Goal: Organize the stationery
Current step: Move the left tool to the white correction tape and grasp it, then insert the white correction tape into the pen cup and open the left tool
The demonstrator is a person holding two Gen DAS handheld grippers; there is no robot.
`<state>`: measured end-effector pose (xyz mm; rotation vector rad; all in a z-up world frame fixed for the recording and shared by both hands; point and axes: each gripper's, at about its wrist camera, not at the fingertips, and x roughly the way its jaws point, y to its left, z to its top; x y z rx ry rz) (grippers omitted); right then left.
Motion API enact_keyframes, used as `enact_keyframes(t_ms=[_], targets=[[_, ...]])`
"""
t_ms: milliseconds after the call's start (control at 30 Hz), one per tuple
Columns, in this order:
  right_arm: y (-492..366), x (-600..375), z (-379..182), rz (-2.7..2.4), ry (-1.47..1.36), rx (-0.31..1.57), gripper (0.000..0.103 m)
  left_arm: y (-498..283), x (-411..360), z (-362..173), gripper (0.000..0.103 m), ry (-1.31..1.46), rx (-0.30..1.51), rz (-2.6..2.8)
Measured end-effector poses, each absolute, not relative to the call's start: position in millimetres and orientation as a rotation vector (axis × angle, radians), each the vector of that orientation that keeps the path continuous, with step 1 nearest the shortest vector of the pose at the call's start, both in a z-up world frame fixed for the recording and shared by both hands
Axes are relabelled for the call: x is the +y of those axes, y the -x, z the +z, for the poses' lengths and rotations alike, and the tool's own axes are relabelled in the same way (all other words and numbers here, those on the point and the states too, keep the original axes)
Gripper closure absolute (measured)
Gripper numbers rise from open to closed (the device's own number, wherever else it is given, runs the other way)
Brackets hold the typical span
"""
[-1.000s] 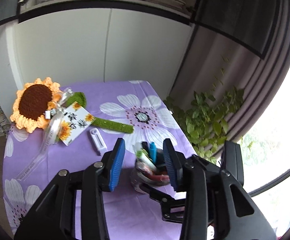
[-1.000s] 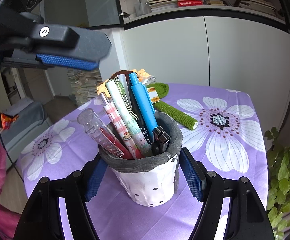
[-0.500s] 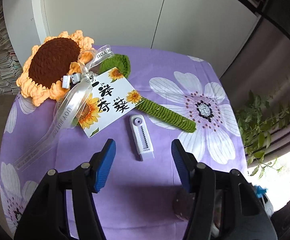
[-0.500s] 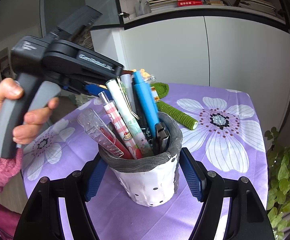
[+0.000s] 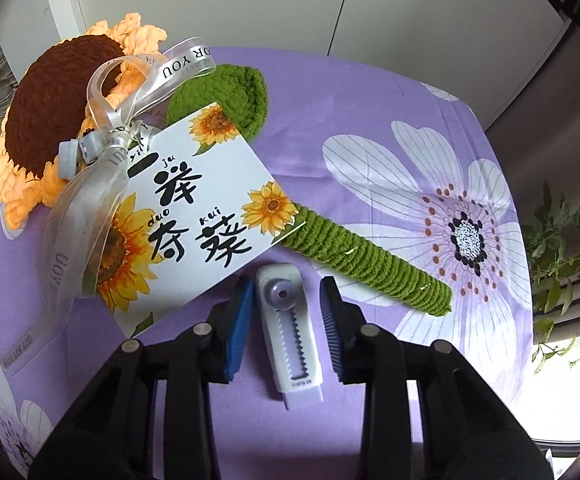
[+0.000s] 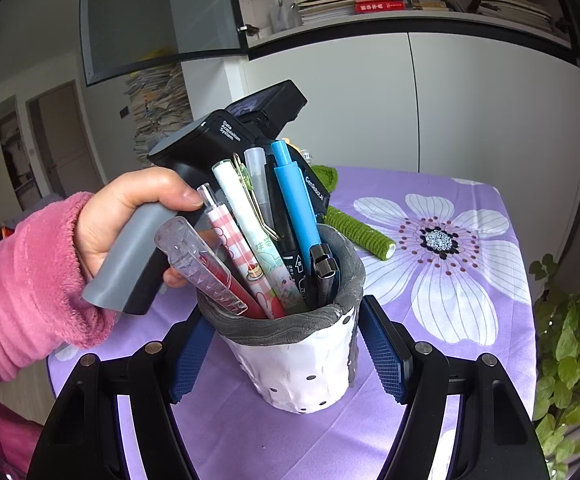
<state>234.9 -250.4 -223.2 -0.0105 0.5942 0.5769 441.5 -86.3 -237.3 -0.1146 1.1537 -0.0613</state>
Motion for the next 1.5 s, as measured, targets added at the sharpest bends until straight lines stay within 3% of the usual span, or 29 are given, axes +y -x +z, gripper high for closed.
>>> enact_keyframes(t_ms=[267,600,1033,1500], targets=[[-234.9,-250.2,-223.2,0.577,0.01,0.594,0.03,-432.8,-87.9,-230.8,0.079,0.068,1.106,-0.077],[-235.0,-250.0,-223.0,0.576,0.009,0.594,0.03,-326.8,-80.2,-146.9,0.08,0.036,0.895,-0.275],[-235.2,-250.4,-223.2,0.577,0.009,0.594,0.03,-251.1,-97.0,-70.8,0.08,-0.008,0.712,-0.442],[-235.3,-250.4,-223.0,0.577,0.009,0.594,0.03,-270.4,-141.7,-101.7,0.08,-0.047,0.818,-0.516]])
